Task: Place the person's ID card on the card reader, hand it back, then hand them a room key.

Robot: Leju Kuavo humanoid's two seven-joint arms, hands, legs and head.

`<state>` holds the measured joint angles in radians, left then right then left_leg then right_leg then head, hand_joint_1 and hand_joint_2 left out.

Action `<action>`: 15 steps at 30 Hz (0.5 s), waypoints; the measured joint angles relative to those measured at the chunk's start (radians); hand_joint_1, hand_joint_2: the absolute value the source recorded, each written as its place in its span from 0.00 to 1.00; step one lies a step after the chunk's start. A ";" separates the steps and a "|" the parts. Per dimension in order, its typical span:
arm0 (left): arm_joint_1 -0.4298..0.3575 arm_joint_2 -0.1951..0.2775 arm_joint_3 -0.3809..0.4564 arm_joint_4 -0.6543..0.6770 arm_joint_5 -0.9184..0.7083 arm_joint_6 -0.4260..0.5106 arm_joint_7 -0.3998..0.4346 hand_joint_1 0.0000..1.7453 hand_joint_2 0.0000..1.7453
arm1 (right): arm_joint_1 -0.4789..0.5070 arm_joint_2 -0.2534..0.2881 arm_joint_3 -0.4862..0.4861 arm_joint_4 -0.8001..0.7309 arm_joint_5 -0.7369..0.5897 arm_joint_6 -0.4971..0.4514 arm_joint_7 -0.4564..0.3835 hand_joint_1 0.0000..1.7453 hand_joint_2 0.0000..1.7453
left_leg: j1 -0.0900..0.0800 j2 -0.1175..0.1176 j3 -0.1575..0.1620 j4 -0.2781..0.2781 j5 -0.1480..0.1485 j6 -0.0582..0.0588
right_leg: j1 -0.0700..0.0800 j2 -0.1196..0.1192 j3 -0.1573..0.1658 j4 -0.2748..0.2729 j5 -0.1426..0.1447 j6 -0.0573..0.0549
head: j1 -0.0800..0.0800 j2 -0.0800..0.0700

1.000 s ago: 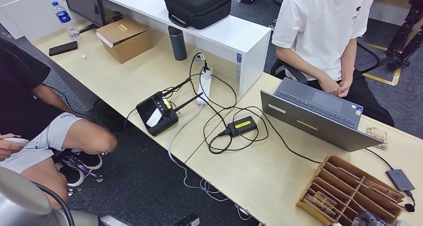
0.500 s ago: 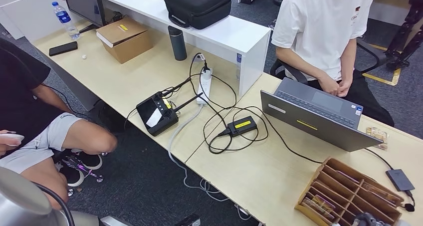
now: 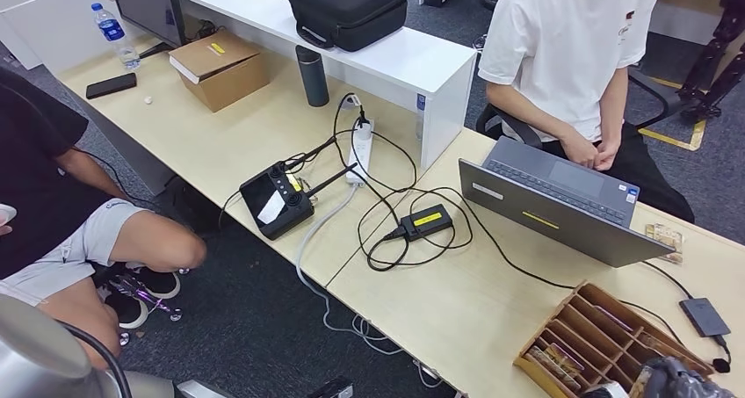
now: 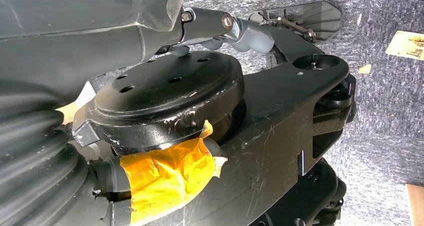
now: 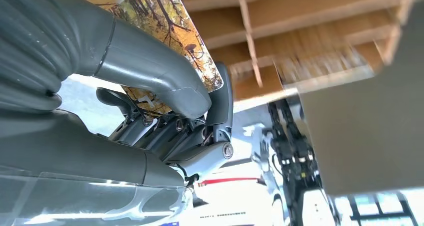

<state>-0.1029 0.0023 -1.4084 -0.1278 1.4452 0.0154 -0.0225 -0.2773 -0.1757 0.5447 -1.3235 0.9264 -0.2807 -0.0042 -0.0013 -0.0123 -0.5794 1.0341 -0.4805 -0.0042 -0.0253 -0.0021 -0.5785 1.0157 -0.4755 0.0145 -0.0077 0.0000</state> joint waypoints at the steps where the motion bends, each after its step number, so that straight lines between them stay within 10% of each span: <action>1: 0.000 0.000 0.000 0.000 0.000 0.000 0.000 0.00 1.00 | -0.007 0.000 -0.003 -0.007 -0.005 0.000 -0.001 1.00 1.00 | 0.000 0.000 0.000 0.000 0.000 0.000 | 0.000 0.000 0.000 0.000 0.000 0.000 | 0.000 0.000; 15: 0.000 0.000 -0.006 0.000 -0.002 -0.004 -0.003 0.00 1.00 | -0.163 0.005 -0.017 -0.025 -0.092 0.038 -0.013 1.00 1.00 | 0.000 0.000 0.000 0.000 0.000 0.000 | 0.000 0.000 0.000 0.001 0.000 0.000 | 0.000 0.000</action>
<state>-0.1030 0.0023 -1.4141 -0.1278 1.4436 0.0111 -0.0259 -0.4406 -0.1706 0.5278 -1.3490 0.8348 -0.2425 -0.0171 -0.0013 -0.0122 -0.5797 1.0342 -0.4804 -0.0043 -0.0254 -0.0020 -0.5785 1.0164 -0.4752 0.0146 -0.0076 0.0000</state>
